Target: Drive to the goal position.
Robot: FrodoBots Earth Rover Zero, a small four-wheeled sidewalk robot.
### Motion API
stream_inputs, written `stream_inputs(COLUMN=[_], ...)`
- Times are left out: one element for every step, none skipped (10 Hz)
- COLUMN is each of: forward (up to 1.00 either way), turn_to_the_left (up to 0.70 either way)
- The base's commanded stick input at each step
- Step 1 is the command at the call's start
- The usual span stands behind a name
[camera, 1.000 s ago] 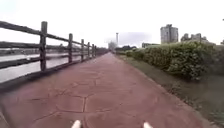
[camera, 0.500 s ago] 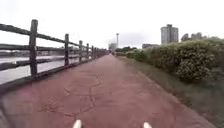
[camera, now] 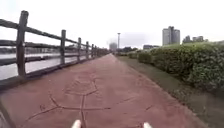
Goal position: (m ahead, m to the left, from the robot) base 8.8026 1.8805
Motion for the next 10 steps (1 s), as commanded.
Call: stream_inputs(forward=[0.85,0.85,0.85,0.85,0.85,0.85,0.85,0.85,0.85,0.85], turn_to_the_left=[0.01,0.01,0.01,0.01,0.01,0.01,0.01,0.01,0.01,0.01])
